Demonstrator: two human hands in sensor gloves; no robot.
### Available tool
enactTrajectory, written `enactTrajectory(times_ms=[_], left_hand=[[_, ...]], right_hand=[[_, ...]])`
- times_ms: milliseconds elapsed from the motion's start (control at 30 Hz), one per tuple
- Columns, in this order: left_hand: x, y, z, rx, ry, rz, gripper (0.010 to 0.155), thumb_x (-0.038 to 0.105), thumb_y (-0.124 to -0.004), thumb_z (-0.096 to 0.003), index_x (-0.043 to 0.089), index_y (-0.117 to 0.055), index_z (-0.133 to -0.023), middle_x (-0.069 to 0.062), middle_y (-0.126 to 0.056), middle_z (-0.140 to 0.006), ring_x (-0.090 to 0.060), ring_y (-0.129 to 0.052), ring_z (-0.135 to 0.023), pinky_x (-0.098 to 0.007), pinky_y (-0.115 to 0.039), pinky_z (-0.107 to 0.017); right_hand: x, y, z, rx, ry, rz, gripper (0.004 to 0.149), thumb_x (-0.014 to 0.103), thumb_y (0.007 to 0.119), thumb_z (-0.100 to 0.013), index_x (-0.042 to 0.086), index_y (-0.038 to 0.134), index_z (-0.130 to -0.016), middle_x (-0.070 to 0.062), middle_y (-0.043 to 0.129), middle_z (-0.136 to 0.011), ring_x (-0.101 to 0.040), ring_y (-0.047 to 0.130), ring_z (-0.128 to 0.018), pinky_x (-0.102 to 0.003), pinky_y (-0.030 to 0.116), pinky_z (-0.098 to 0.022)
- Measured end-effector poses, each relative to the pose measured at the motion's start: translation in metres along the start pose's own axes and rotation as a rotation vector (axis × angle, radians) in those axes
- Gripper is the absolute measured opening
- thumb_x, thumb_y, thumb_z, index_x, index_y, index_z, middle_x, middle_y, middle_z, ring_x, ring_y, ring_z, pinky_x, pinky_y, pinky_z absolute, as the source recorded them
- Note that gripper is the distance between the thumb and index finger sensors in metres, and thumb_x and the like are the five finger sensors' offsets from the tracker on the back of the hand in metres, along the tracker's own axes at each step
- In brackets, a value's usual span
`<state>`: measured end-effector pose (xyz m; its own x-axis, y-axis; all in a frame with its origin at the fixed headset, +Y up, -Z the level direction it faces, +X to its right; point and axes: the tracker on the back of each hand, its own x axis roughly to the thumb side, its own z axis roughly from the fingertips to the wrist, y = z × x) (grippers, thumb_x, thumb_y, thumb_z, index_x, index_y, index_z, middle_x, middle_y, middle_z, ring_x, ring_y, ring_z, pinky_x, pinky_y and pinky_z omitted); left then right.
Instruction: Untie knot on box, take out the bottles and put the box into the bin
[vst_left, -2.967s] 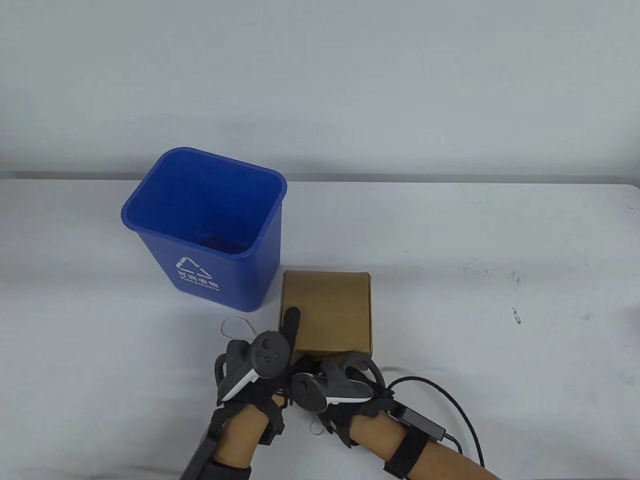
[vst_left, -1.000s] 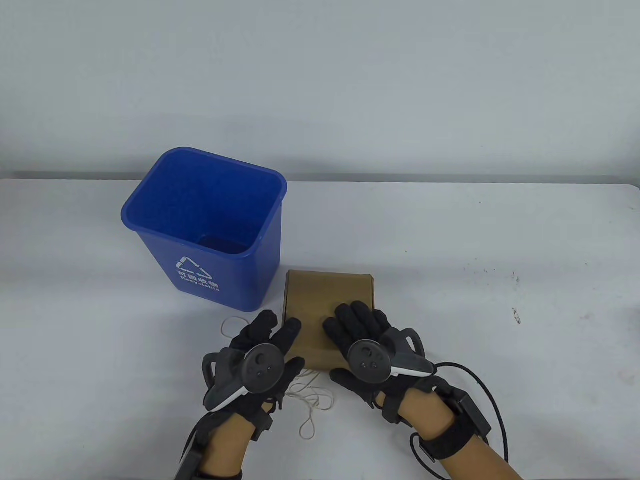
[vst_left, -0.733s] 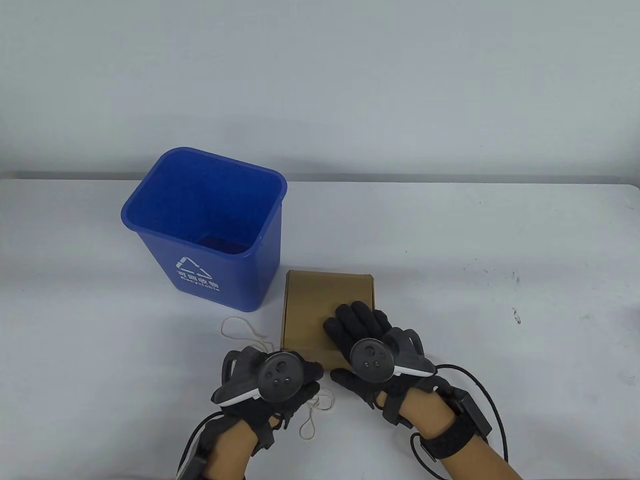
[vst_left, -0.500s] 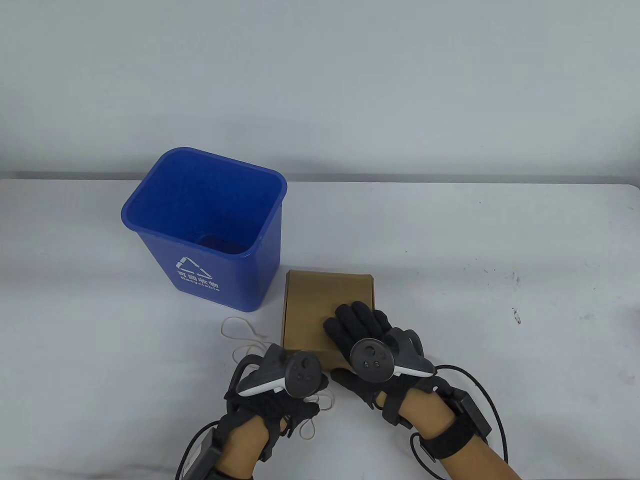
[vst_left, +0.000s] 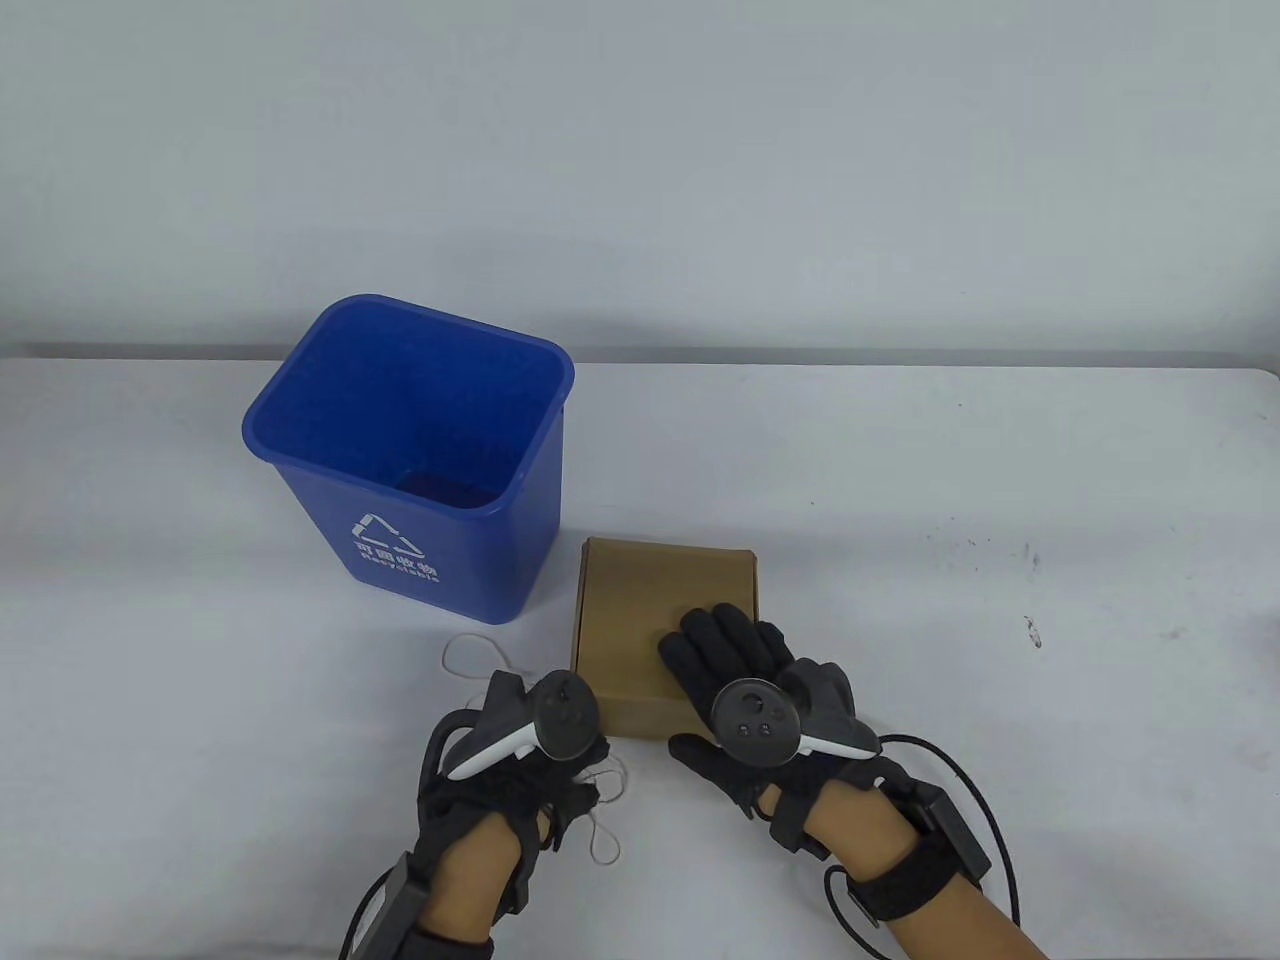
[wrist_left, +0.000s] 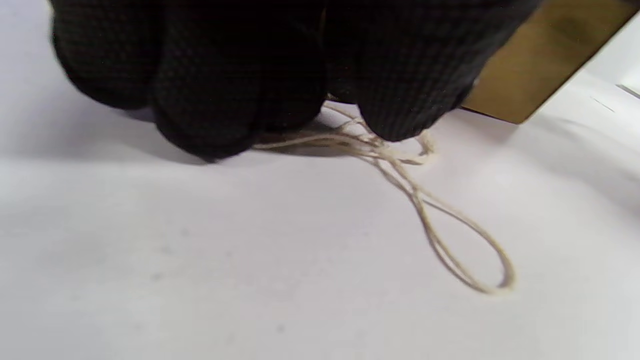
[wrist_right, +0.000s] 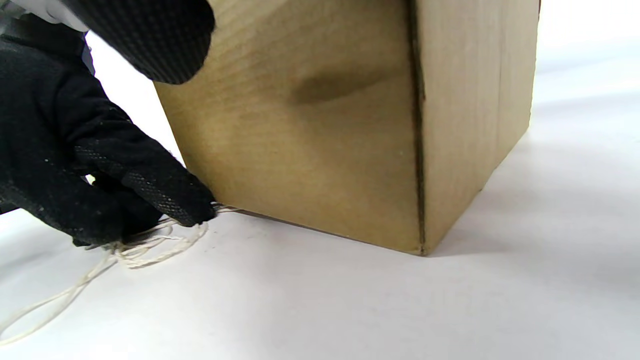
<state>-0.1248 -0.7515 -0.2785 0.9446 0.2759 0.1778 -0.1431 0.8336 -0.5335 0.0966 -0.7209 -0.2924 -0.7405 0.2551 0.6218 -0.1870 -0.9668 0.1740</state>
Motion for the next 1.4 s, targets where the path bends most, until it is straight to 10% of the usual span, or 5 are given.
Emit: enactTrajectory(times_ms=[633, 800, 933, 1100, 1400], left_hand=[[-0.037, 0.014, 0.011, 0.006, 0.126, 0.078, 0.072, 0.032, -0.091, -0.0459, 0.019, -0.056, -0.108, -0.01, -0.08, -0.089, -0.033, -0.097, -0.063, -0.055, -0.079, -0.055], [-0.037, 0.037, 0.033, 0.204, 0.101, 0.055, 0.078, 0.032, -0.095, -0.0431, 0.021, -0.054, -0.109, -0.01, -0.074, -0.094, -0.033, -0.093, -0.069, -0.055, -0.077, -0.057], [-0.051, 0.045, 0.044, 0.29, 0.168, 0.04, 0.098, 0.04, -0.1, -0.0393, 0.022, -0.037, -0.113, -0.016, -0.042, -0.112, -0.047, -0.063, -0.098, -0.066, -0.057, -0.07], [-0.081, 0.031, 0.026, 0.081, 0.236, 0.156, 0.121, 0.056, -0.097, -0.0348, 0.016, -0.012, -0.111, -0.026, 0.002, -0.109, -0.065, -0.016, -0.106, -0.079, -0.028, -0.072], [-0.118, 0.027, 0.002, 0.222, 0.259, 0.33, 0.114, 0.071, -0.074, -0.0382, 0.008, -0.013, -0.111, -0.027, -0.011, -0.112, -0.063, -0.015, -0.104, -0.078, -0.024, -0.071]], right_hand=[[-0.008, -0.002, 0.024, 0.016, 0.01, 0.03, 0.085, 0.05, 0.065, -0.05, 0.018, 0.009, -0.105, -0.009, -0.002, -0.108, -0.046, 0.0, -0.098, -0.068, 0.008, -0.063], [-0.01, -0.003, 0.025, 0.019, -0.006, 0.005, 0.084, 0.05, 0.065, -0.05, 0.018, 0.011, -0.106, -0.009, -0.001, -0.109, -0.045, 0.0, -0.099, -0.068, 0.008, -0.062], [-0.01, -0.003, 0.025, 0.024, -0.007, 0.005, 0.084, 0.05, 0.065, -0.05, 0.017, 0.012, -0.106, -0.01, -0.001, -0.109, -0.045, 0.0, -0.098, -0.068, 0.007, -0.062], [-0.011, -0.003, 0.024, 0.033, -0.009, -0.005, 0.085, 0.05, 0.065, -0.05, 0.017, 0.012, -0.106, -0.01, -0.002, -0.109, -0.045, -0.001, -0.098, -0.068, 0.007, -0.062], [-0.011, -0.002, 0.024, 0.037, -0.012, -0.01, 0.084, 0.051, 0.065, -0.05, 0.017, 0.012, -0.106, -0.01, -0.002, -0.109, -0.045, -0.001, -0.098, -0.068, 0.007, -0.062]])
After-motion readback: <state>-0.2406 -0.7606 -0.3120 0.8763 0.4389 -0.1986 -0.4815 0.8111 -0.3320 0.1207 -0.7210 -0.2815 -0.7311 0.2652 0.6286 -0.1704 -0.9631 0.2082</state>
